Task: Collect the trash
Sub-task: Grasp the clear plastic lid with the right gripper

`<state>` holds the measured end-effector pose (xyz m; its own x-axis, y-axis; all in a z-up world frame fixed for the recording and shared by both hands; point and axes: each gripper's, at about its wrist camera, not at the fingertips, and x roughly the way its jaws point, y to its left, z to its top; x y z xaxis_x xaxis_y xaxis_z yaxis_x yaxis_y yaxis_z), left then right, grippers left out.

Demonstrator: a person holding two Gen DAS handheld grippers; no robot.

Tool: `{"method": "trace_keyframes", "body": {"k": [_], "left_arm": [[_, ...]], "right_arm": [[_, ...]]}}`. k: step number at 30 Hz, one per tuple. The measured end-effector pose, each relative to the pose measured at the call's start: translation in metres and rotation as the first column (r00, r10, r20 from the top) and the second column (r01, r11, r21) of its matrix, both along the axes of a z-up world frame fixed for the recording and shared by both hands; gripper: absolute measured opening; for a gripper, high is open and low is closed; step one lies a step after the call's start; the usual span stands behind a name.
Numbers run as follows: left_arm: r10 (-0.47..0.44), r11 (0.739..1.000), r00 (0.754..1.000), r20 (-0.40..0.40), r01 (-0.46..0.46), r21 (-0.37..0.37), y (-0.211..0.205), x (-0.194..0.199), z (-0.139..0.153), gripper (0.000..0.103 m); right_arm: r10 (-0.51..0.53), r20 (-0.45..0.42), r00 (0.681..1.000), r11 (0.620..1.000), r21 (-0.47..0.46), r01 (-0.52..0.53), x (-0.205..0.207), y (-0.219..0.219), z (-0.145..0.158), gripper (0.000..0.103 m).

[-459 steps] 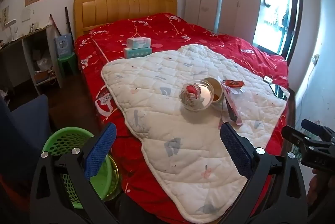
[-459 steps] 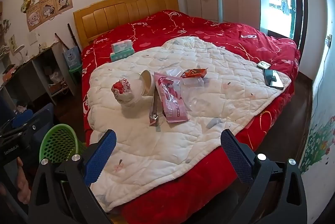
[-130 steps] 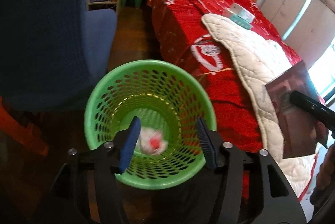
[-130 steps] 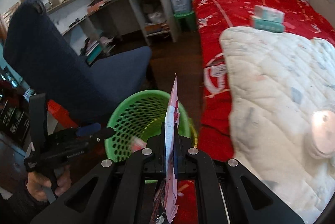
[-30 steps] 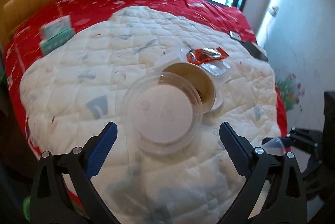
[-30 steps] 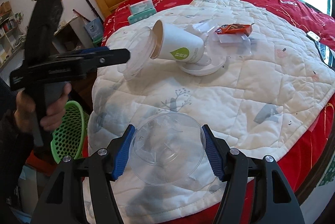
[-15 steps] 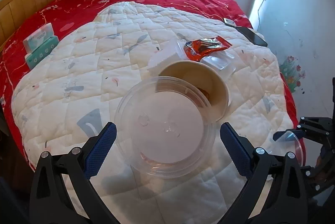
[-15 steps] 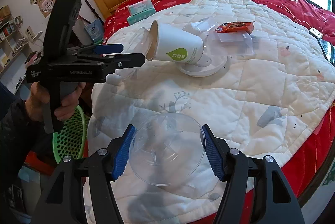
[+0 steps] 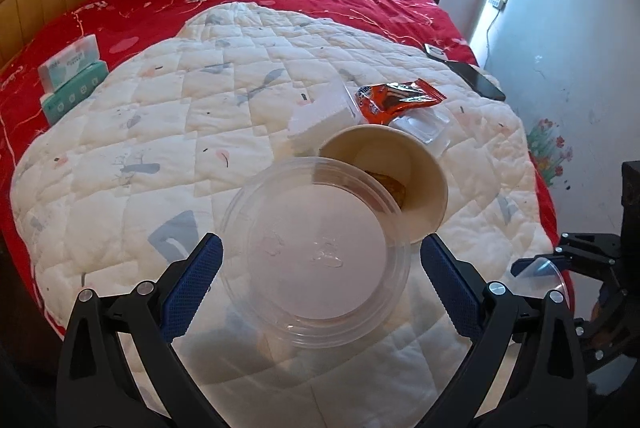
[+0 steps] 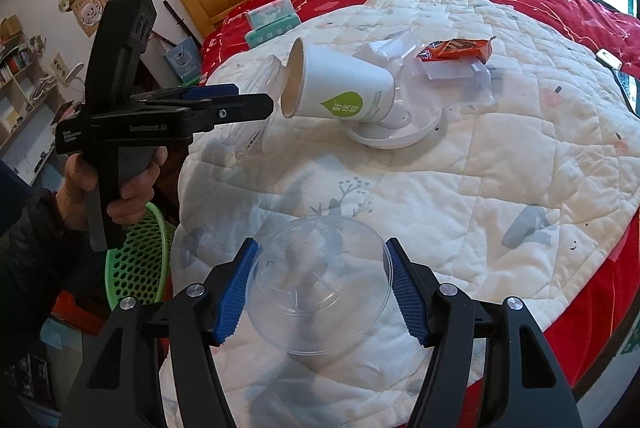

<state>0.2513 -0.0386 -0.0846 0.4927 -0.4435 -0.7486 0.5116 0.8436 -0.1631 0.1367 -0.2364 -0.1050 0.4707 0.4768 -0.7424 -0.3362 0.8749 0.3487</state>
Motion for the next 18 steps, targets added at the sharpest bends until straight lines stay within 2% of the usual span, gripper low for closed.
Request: {"method": "trace_keyframes", "body": {"k": [10, 14, 18], "left_arm": [[0.020, 0.989, 0.992, -0.125, -0.038, -0.141, 0.017, 0.014, -0.020, 0.098], [0.013, 0.984, 0.995, -0.100, -0.030, -0.175, 0.022, 0.009, -0.018, 0.098], [0.018, 0.988, 0.998, -0.055, -0.027, -0.152, 0.025, 0.004, -0.014, 0.098]], "right_arm": [[0.003, -0.004, 1.000, 1.000, 0.000, -0.003, 0.004, 0.000, -0.001, 0.063], [0.002, -0.008, 1.000, 1.000, 0.002, -0.002, 0.005, 0.000, -0.002, 0.063], [0.003, -0.013, 1.000, 1.000, 0.009, -0.003, 0.006, 0.002, -0.004, 0.063]]}}
